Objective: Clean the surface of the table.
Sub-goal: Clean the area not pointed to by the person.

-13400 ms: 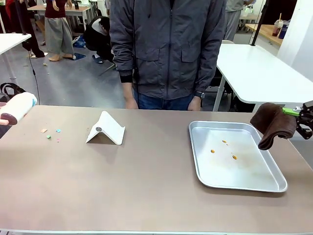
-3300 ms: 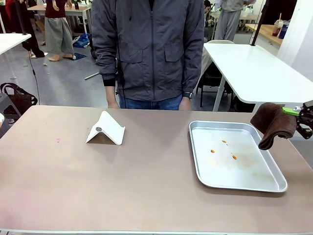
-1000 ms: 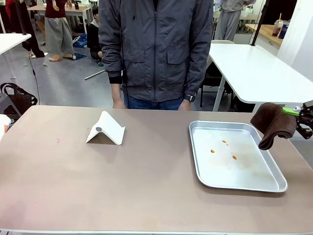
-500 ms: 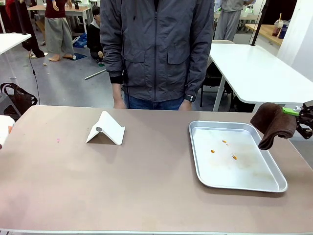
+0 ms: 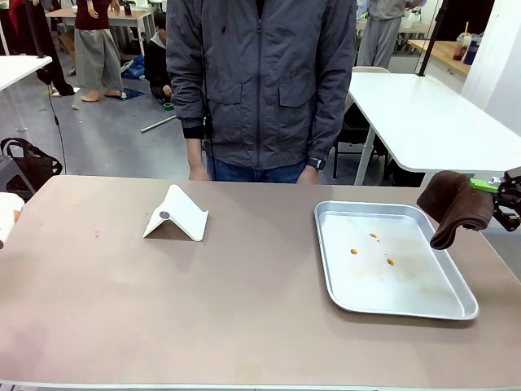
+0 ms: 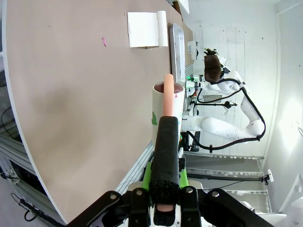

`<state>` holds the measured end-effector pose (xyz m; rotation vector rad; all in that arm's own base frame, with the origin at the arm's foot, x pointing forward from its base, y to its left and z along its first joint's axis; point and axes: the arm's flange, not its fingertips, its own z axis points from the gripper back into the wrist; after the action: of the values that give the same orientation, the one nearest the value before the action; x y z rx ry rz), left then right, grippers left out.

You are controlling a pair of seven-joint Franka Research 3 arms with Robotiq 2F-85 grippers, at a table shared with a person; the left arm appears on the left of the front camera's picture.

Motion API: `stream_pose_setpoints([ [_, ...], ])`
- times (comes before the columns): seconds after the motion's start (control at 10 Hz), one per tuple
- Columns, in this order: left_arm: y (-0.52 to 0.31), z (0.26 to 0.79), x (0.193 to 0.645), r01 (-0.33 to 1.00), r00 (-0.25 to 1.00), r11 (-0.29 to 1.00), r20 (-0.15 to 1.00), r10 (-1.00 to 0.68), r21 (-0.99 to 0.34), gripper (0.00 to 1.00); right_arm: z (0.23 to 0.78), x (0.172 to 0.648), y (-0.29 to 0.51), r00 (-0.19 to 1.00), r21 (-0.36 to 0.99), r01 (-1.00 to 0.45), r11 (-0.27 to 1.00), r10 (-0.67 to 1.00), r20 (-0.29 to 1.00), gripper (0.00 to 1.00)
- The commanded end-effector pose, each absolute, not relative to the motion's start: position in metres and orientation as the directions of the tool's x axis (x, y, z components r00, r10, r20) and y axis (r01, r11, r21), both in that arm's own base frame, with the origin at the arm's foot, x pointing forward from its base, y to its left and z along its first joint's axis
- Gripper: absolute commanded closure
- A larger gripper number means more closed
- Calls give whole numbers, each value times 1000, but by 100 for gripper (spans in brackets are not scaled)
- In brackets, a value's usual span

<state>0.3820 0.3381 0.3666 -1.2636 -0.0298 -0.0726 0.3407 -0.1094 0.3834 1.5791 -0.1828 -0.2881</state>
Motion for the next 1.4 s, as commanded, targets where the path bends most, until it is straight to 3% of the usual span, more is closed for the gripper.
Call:
stream_pose_setpoints([
  [0.0,338,367,382,71,997,300,63,-38,-951,78,387,340,-108,955,998,55,-30,-289,-62,100],
  [0.1,335,361,391,47,999,373,52,4,-927,78,387,340,-108,955,998,55,-30,-289,-62,100],
  [0.4,311,352,419,37,999,431,50,19,-902,78,387,340,-108,955,998,55,-30,-289,-62,100],
  [1.3,308,342,435,34,999,447,35,-7,-894,78,387,340,-108,955,998,55,-30,-289,-62,100],
])
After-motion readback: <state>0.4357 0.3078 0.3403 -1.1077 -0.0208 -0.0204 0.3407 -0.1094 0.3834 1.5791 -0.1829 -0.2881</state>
